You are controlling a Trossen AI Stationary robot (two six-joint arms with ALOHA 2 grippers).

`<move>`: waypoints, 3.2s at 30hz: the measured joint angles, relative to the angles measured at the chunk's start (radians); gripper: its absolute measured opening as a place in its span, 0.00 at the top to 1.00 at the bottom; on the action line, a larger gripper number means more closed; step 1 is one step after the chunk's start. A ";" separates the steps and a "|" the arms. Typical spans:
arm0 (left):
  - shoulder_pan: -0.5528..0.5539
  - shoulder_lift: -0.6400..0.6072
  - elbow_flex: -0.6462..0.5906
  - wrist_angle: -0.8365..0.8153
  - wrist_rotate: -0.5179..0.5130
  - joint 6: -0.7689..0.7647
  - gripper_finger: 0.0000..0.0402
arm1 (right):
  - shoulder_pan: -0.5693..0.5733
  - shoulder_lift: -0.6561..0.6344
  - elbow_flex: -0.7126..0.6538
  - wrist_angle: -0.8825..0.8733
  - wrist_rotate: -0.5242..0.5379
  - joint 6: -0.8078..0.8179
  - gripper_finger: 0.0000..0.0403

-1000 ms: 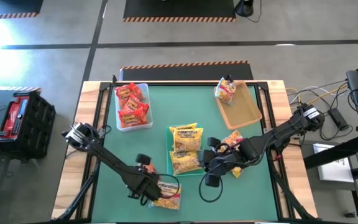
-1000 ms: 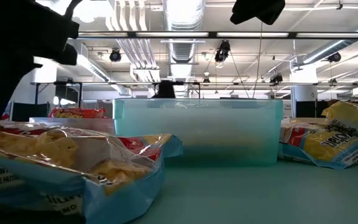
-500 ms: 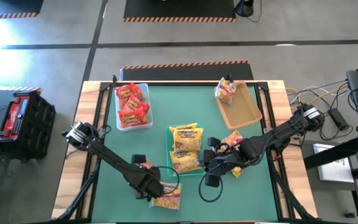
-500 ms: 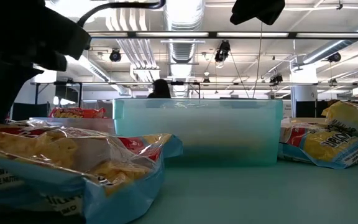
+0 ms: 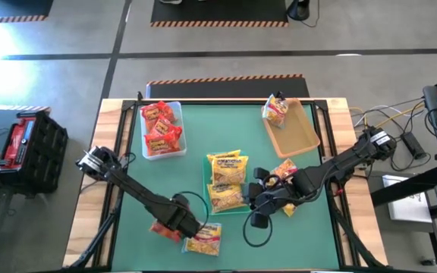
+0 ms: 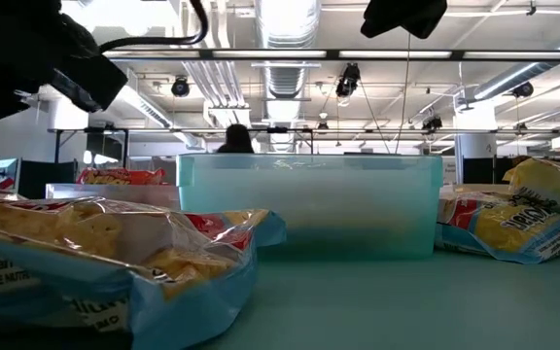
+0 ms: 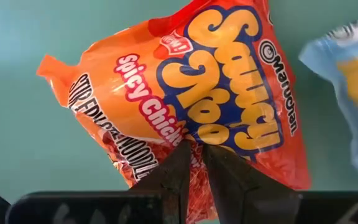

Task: Sort Maruchan noodles
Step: Adjust the orange noodle pack on the table, then adjust the blue bin on the table

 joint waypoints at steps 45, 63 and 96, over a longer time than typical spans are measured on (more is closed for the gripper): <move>0.113 -0.119 0.088 0.213 -0.447 -0.115 0.90 | 0.053 0.068 -0.035 0.065 -0.009 0.115 0.82; 0.082 -0.119 0.112 0.200 -0.354 -0.150 0.90 | 0.050 0.241 -0.056 0.075 -0.106 0.001 0.82; 0.020 -0.012 0.111 0.152 -0.466 -0.277 0.90 | -0.184 0.297 -0.055 0.217 0.081 -0.270 0.82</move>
